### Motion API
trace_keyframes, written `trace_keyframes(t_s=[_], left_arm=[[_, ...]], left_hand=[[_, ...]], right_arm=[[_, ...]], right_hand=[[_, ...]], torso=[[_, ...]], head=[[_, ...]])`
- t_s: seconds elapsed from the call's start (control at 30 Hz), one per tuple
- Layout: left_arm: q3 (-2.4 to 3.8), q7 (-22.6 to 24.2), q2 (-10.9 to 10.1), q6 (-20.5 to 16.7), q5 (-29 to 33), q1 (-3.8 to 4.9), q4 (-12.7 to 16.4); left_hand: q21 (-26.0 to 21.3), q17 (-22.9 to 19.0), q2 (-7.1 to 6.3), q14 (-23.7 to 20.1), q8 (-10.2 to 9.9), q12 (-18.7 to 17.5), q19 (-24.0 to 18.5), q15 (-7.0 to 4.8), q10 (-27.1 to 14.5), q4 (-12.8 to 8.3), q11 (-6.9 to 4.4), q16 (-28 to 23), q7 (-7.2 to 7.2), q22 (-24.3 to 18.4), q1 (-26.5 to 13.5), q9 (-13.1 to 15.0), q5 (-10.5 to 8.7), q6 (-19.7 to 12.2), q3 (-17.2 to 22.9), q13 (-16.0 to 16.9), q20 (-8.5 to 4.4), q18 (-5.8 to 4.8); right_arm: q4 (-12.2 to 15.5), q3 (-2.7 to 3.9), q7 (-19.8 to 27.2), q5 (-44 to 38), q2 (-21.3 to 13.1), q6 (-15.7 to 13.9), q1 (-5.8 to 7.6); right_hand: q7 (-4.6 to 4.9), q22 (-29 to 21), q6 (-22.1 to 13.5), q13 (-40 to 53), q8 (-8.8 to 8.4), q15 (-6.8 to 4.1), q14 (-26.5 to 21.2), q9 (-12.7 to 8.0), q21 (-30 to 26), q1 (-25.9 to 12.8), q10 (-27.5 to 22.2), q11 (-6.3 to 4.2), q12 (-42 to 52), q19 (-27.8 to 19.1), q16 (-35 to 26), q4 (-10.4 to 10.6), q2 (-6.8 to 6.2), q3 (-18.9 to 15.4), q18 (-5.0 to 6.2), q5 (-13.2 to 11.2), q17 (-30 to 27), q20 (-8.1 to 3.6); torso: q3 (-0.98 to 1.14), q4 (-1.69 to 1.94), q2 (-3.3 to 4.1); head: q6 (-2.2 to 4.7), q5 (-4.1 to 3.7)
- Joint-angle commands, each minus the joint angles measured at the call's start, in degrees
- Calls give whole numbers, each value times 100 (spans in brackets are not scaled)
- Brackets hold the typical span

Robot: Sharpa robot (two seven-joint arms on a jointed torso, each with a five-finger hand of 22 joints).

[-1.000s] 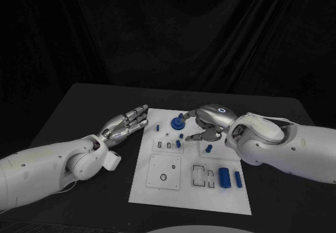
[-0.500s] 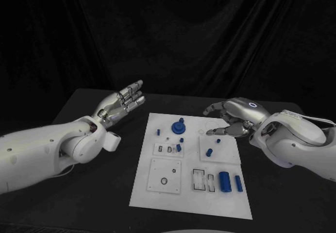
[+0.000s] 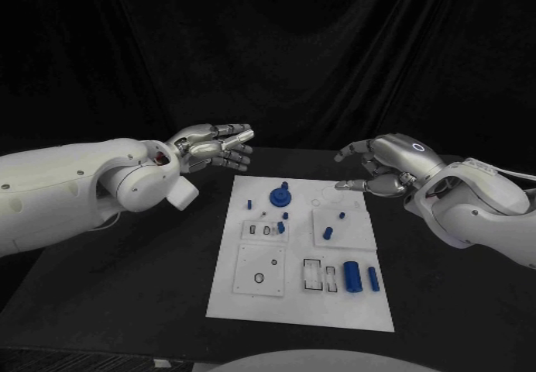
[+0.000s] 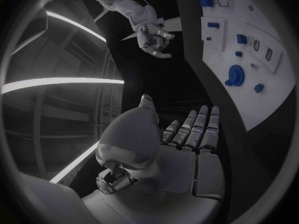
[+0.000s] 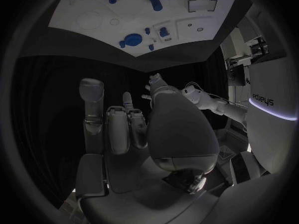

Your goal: Assemble the parts on the task board

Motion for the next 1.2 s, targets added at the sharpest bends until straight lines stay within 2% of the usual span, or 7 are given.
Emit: trace_keyframes(t_s=[0.03,0.2,0.33,0.5,0.77,0.8,1.2], left_arm=[[6,-1252,130,453,-432,39,-14],[6,-2027,301,407,-1492,49,35],[5,-2530,354,293,-2032,38,117],[5,-3084,470,173,-2473,-4,138],[5,-3610,579,277,-3389,-82,135],[5,-3690,607,355,-3441,-88,119],[5,-4289,1088,1269,-3654,-179,-239]], left_hand=[[383,132,11,558,93,736,788,-110,628,2,37,512,256,138,59,46,41,281,-121,301,-26,121],[878,723,15,1718,397,2964,2179,-682,1460,-12,-539,2422,640,287,-191,145,-86,1209,-469,1455,-203,513],[1398,1722,-85,1899,924,4582,2924,-1020,1582,-5,-901,4309,865,566,-196,219,-88,2162,-387,2798,-506,459],[1913,2400,-96,1921,1482,5551,3147,-1055,2188,-21,-870,5485,937,916,-254,290,-88,2731,-204,4055,-598,480],[3888,7321,-130,5272,2682,7426,3610,-1294,5852,-41,-1104,7520,643,2267,-672,1115,-377,3315,-110,7593,-826,519],[5001,8107,-49,5842,3026,7587,4204,-1368,6441,-127,-1235,7585,578,3795,-832,1451,-390,3419,-93,8082,-888,301],[6612,8458,-91,6088,4134,7631,5140,-1700,6615,-38,-1553,7591,200,6335,-1117,3302,-431,3564,-46,8231,-1180,-61]], right_arm=[[-34,2,54,-4,-47,-394,11],[-132,1,15,-4,-127,-577,7],[-224,0,-21,-3,-102,-673,-2],[-306,0,-25,-3,-52,-805,-39],[-395,-1,-9,4,-9,-848,-122],[-405,-1,-4,12,-9,-849,-135],[-503,-1,35,55,-3,-795,-264]], right_hand=[[6,-10,64,851,37,8,315,0,-50,-149,318,2,-68,17,-24,3,76,8,50,36,-36,14],[15,-31,119,788,56,15,301,-19,-161,-390,289,9,-136,4,-63,-2,257,-9,63,167,-105,20],[20,-35,135,776,63,17,298,-21,-180,-405,284,13,-148,2,-72,-4,281,-8,65,182,-120,22],[23,-41,159,763,72,20,294,-22,-206,-401,279,17,-162,-2,-82,-13,295,-6,68,200,-138,24],[26,-35,225,766,98,25,292,-24,-203,-391,284,23,-159,6,-92,-19,310,-8,66,269,-154,27],[27,-33,243,764,105,27,292,-24,-202,-392,284,25,-161,8,-93,-19,312,-10,65,281,-154,28],[29,-32,332,739,130,37,292,-33,-226,-372,279,38,-185,16,-97,-26,342,-9,66,399,-164,35]], torso=[[54,-45,-101],[108,-144,-167],[245,-322,-187],[302,-421,-166],[388,-503,-151],[395,-517,-152],[542,-726,-188]], head=[[-122,29],[-282,110],[-358,274],[-390,357],[-442,376],[-448,365],[-448,648]])
